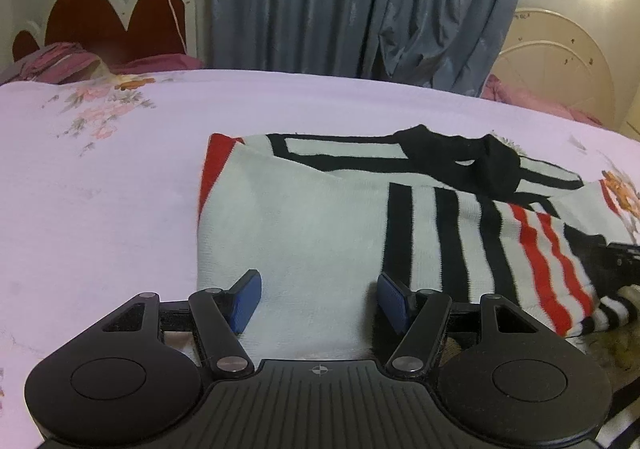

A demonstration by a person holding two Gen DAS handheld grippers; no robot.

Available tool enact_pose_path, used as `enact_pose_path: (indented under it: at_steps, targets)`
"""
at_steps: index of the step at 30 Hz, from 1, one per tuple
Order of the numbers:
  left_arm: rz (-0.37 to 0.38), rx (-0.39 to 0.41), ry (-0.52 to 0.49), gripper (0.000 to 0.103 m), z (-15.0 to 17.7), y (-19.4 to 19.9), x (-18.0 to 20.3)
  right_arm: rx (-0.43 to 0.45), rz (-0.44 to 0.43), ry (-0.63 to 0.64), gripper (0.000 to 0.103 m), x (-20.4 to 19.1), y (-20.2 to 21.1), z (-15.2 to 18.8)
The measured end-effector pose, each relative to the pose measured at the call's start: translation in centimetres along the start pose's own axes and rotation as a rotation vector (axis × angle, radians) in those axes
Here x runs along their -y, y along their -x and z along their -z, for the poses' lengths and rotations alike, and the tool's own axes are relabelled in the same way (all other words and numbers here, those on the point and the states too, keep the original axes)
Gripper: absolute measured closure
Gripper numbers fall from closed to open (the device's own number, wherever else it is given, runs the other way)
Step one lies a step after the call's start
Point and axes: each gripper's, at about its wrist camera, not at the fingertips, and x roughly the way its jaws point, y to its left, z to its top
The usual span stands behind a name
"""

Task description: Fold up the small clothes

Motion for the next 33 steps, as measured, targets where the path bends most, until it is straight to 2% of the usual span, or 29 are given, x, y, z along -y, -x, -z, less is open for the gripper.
enact_pose_path:
  at_steps: [4, 9, 13, 17, 21, 25, 28, 33]
  targets:
    - [0.018, 0.006, -0.018, 0.039, 0.2, 1.3, 1.2, -0.007, -0.084, 0.005, 0.074, -1.0, 1.2, 0.7]
    - [0.044, 0.033, -0.071, 0.039, 0.3, 2.7, 3.7, -0.006, -0.13, 0.021, 0.074, -2.3, 2.1, 0.9]
    - [0.058, 0.026, -0.068, 0.039, 0.9, 3.2, 4.8, -0.014, -0.156, 0.027, 0.073, -2.7, 2.6, 1.1]
    - [0.044, -0.007, -0.077, 0.039, 2.5, 2.6, 4.8, -0.05, -0.154, 0.065, 0.073, -2.7, 2.6, 2.2]
    - [0.035, 0.008, -0.108, 0.039, 3.5, 2.5, 4.2, -0.057, -0.118, 0.121, 0.074, -1.4, 2.5, 3.9]
    - [-0.002, 0.004, -0.119, 0.039, 3.8, 4.0, 3.6, -0.049, -0.079, 0.145, 0.074, 0.4, 3.5, 4.5]
    - [0.009, -0.004, -0.095, 0.039, 4.7, 5.9, 3.5, -0.058, -0.068, 0.122, 0.073, 1.4, 4.6, 4.9]
    - [0.092, -0.035, -0.114, 0.039, 7.4, 8.6, 5.9, -0.057, -0.209, 0.125, 0.071, -1.1, 7.5, 6.0]
